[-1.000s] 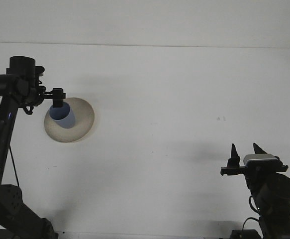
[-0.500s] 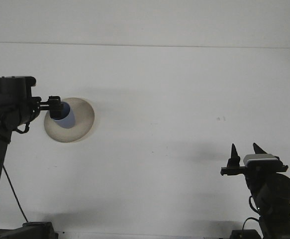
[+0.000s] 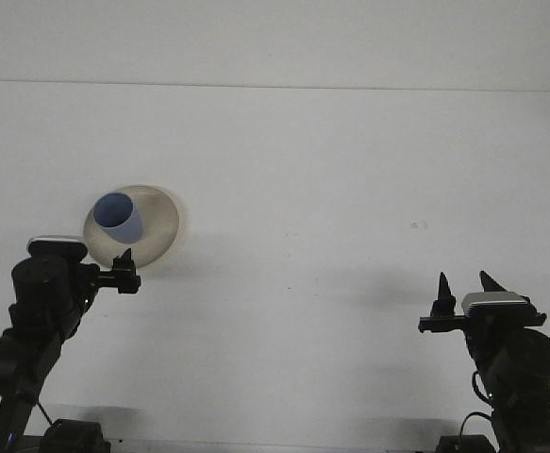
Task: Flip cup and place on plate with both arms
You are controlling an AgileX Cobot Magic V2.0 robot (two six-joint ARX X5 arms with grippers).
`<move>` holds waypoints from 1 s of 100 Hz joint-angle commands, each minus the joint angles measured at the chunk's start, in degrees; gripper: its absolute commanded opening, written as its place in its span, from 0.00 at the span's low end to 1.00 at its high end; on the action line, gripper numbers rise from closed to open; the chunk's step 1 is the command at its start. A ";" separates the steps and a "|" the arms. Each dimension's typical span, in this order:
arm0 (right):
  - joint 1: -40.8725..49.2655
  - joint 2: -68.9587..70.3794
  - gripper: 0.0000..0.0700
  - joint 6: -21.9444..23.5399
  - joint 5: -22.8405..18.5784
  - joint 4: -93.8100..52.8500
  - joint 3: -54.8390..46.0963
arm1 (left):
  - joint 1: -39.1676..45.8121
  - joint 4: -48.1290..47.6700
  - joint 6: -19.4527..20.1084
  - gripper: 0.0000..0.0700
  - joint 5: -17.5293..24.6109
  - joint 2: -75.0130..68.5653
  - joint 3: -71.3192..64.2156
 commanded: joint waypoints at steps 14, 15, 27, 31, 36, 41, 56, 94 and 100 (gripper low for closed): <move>0.09 0.17 0.64 0.98 -0.02 0.70 0.68 | -0.39 5.57 -0.28 0.78 0.07 -11.13 -6.34; 0.09 0.17 0.64 0.98 -0.02 0.70 0.68 | -0.39 5.73 -0.28 0.78 0.04 -11.65 -6.64; 0.09 0.17 0.64 0.98 -0.02 0.70 0.68 | -0.39 6.14 -0.33 0.78 0.02 -16.55 -9.44; 0.09 0.17 0.64 1.01 -0.02 0.70 0.68 | -0.39 6.10 -0.37 0.78 0.02 -17.57 -10.08; 0.09 0.17 0.64 0.98 -0.02 0.68 0.68 | -0.39 6.14 -0.81 0.78 0.02 -18.51 -10.51; 0.09 0.17 0.64 0.98 -0.02 0.70 0.68 | -0.39 6.29 -0.83 0.78 0.02 -19.10 -10.51; 0.09 0.17 0.64 0.98 -0.02 0.76 0.68 | -0.39 6.38 -0.76 0.78 0.02 -19.80 -10.51; 0.09 0.17 0.19 0.98 -0.02 0.74 0.68 | -0.39 6.14 -0.70 0.21 0.02 -19.87 -10.51; 0.09 0.17 0.02 0.98 -0.02 0.72 0.68 | -0.39 6.14 -0.66 0.09 0.02 -19.87 -10.51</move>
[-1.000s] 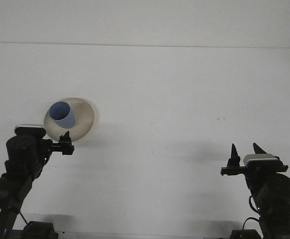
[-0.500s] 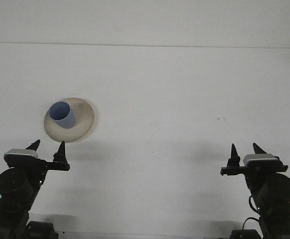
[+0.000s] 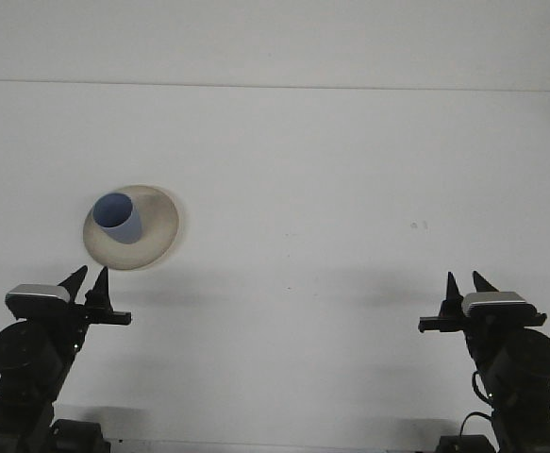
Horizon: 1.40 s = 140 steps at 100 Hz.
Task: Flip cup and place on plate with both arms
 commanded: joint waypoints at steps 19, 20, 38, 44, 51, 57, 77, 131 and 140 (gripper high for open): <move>0.09 0.17 0.00 0.96 -0.02 0.68 0.68 | -0.04 0.61 0.00 0.01 0.02 0.09 0.28; 0.09 0.17 0.00 0.98 -0.02 0.70 0.68 | -0.04 0.61 0.00 0.01 0.02 0.09 0.28; 0.09 0.17 0.00 0.96 -0.02 0.72 0.68 | -0.04 0.61 -0.04 0.02 0.02 -0.13 0.28; 0.09 0.17 0.00 0.96 -0.02 0.72 0.68 | -0.04 0.63 -0.04 0.02 0.02 -0.15 0.28; 0.09 0.17 0.00 0.96 -0.02 0.72 0.68 | -0.04 0.63 -0.04 0.02 0.02 -0.15 0.31; 0.09 0.17 0.00 0.98 -0.02 0.72 0.68 | -0.04 0.61 -0.04 0.02 0.02 -0.15 0.31; 0.09 0.17 0.00 0.96 -0.02 0.72 0.68 | -0.04 0.63 -0.04 0.02 0.02 -0.15 0.31; 0.09 0.17 0.00 0.98 -0.02 0.74 0.68 | -0.04 0.66 -0.02 0.02 0.02 -0.15 0.31; 0.09 0.17 0.00 0.96 -0.02 0.72 0.68 | 0.02 1.60 0.48 0.02 -0.11 -0.22 0.28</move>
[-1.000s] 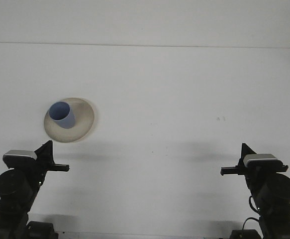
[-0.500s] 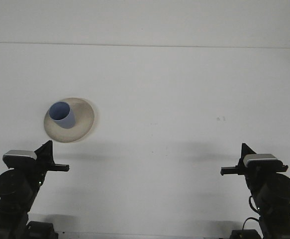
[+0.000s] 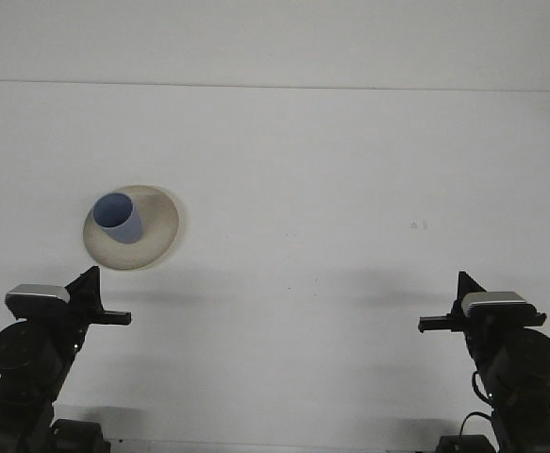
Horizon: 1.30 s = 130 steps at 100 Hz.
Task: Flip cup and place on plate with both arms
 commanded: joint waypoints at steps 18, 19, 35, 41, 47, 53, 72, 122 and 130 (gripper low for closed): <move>0.09 0.17 0.00 0.96 -0.02 0.70 0.68 | 0.00 6.88 0.52 0.02 -0.09 -1.27 -1.62; 0.09 0.17 0.00 0.96 -0.02 0.70 0.68 | 0.00 7.26 0.52 0.02 -0.07 -1.46 -1.90; 0.09 0.17 0.00 0.96 -0.02 0.70 0.68 | 0.00 14.08 0.55 0.02 -0.04 -6.38 -8.87; 0.09 0.17 0.00 0.96 -0.02 0.72 0.68 | 0.00 16.63 0.55 0.02 -0.04 -8.66 -11.98; 0.09 0.17 0.00 0.96 -0.02 0.70 0.68 | 0.00 19.12 0.55 0.02 -0.04 -11.21 -15.26; 0.09 0.17 0.00 0.98 -0.02 0.72 0.68 | 0.00 20.98 0.55 0.02 -0.04 -13.73 -18.27; 0.09 0.17 0.00 0.96 -0.02 0.70 0.68 | 0.02 23.17 0.55 0.02 -0.04 -20.26 -25.51; 0.09 0.17 0.00 0.96 -0.02 2.03 0.68 | 0.07 30.27 0.55 0.02 -0.04 -24.00 -33.16; 0.09 0.17 0.00 0.96 -0.02 1.99 0.68 | 0.07 30.25 0.50 0.02 -0.04 -24.00 -33.16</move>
